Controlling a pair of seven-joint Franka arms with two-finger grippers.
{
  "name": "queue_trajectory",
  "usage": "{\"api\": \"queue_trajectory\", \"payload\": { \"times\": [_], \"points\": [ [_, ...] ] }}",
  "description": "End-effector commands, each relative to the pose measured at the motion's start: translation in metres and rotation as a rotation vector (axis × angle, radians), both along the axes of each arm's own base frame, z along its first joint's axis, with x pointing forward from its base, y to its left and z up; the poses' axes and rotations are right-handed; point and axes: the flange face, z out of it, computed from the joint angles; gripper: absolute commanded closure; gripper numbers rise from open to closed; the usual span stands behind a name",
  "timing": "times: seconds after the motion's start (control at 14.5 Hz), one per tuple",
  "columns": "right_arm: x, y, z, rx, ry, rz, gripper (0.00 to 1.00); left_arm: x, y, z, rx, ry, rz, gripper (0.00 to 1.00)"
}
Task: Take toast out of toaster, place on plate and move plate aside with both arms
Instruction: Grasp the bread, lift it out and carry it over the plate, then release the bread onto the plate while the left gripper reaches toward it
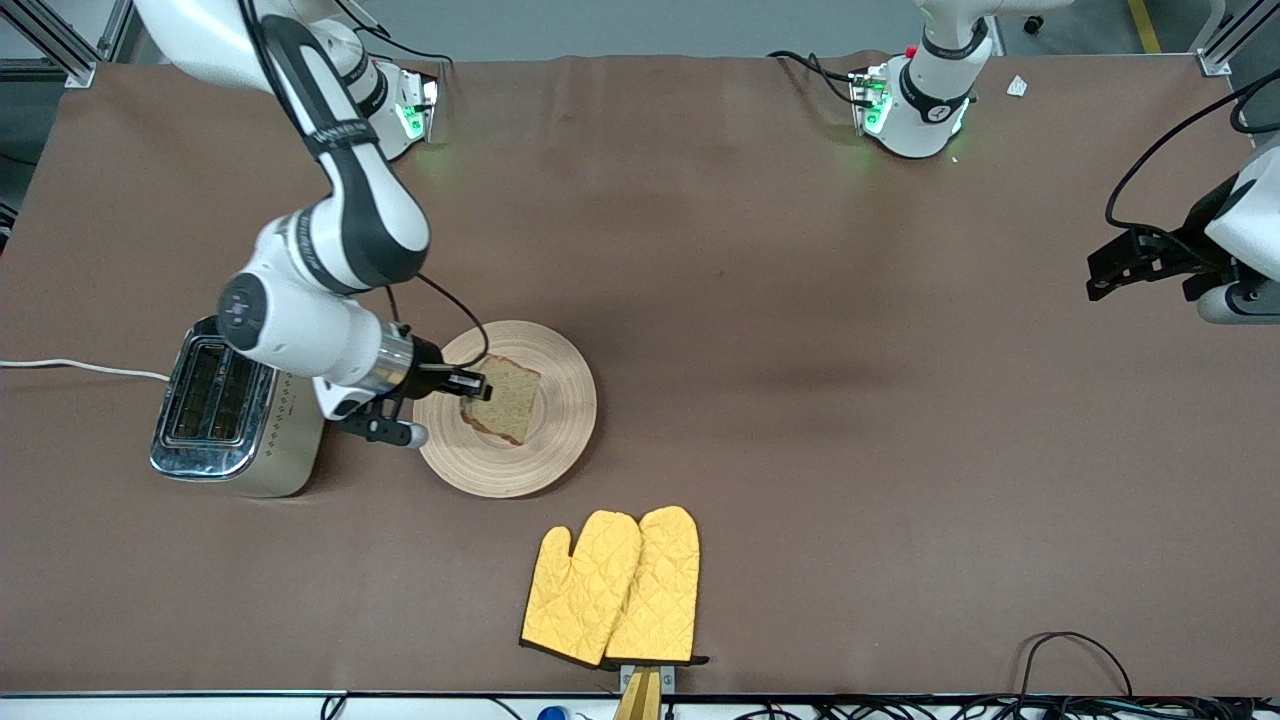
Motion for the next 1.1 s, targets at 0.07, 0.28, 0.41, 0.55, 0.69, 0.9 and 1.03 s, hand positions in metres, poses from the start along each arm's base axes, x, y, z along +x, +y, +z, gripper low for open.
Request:
{"api": "queue_trajectory", "payload": {
  "times": [0.07, 0.28, 0.41, 0.55, 0.69, 0.9, 1.03],
  "points": [
    [-0.004, -0.009, -0.028, 0.002, 0.020, -0.007, 1.00, 0.001, 0.001, 0.004, -0.008, -0.009, 0.006, 0.00],
    [-0.005, -0.043, -0.056, -0.011, 0.023, 0.036, 1.00, 0.001, 0.002, 0.004, -0.009, -0.009, 0.007, 0.00],
    [-0.004, -0.069, -0.066, -0.013, 0.018, 0.062, 1.00, 0.002, -0.004, 0.001, 0.004, -0.004, -0.005, 0.00],
    [-0.005, -0.088, -0.076, -0.015, 0.019, 0.080, 1.00, 0.003, -0.008, -0.002, 0.003, 0.001, -0.013, 0.00],
    [-0.006, -0.102, -0.087, -0.019, 0.029, 0.078, 1.00, 0.006, -0.012, -0.009, 0.002, 0.015, -0.023, 0.00],
    [-0.009, -0.103, -0.092, -0.022, 0.036, 0.078, 0.59, 0.012, -0.013, -0.027, -0.016, 0.054, -0.019, 0.00],
    [-0.009, -0.105, -0.093, -0.024, 0.039, 0.076, 0.15, 0.012, -0.020, -0.035, -0.061, 0.075, -0.025, 0.00]
  ]
}}
